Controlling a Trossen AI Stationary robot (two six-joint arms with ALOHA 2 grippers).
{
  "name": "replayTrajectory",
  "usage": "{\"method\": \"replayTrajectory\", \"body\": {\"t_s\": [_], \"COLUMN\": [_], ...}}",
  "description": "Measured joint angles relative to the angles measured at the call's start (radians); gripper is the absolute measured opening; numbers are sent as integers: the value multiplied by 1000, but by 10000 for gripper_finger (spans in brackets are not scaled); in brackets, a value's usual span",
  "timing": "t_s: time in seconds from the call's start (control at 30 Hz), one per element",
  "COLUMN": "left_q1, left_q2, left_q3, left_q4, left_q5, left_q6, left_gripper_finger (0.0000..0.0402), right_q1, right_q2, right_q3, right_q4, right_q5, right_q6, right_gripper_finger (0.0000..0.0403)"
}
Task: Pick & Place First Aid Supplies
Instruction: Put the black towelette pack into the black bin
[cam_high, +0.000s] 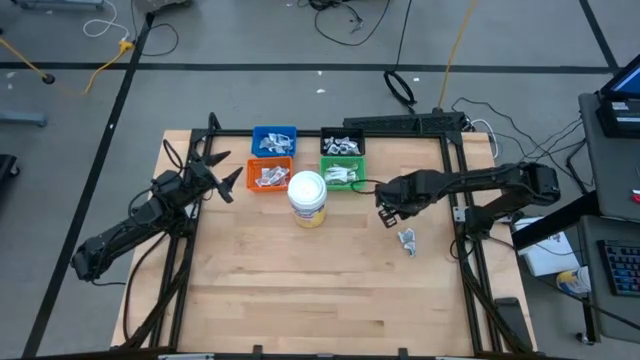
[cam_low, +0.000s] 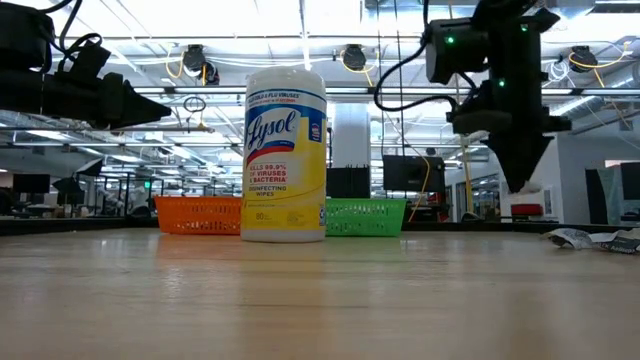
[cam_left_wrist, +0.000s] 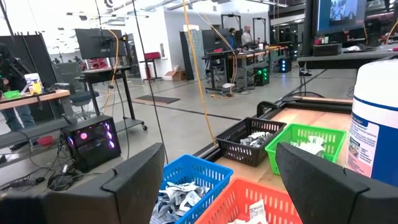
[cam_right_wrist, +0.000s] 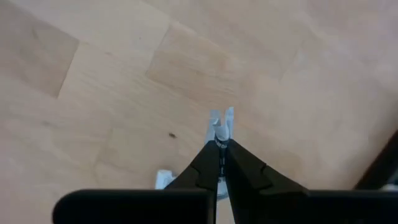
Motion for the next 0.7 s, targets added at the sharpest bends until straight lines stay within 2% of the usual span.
{"method": "replayTrajectory", "body": {"t_s": [0.17, 0.3, 0.57, 0.7], "left_q1": [0, 0, 0, 0], "left_q2": [0, 0, 0, 0], "left_q3": [0, 0, 0, 0], "left_q4": [0, 0, 0, 0], "left_q5": [0, 0, 0, 0], "left_q6": [0, 0, 0, 0], "left_gripper_finger": [310, 310, 310, 310], "right_q1": [-47, -104, -258, -332], "right_q2": [0, 7, 158, 264], "right_q3": [40, 70, 232, 356], "right_q4": [-35, -32, 12, 65], "right_q5": [-55, -53, -52, -48], "right_q6": [-209, -364, -726, -889], "right_gripper_finger": [10, 10, 10, 10]}}
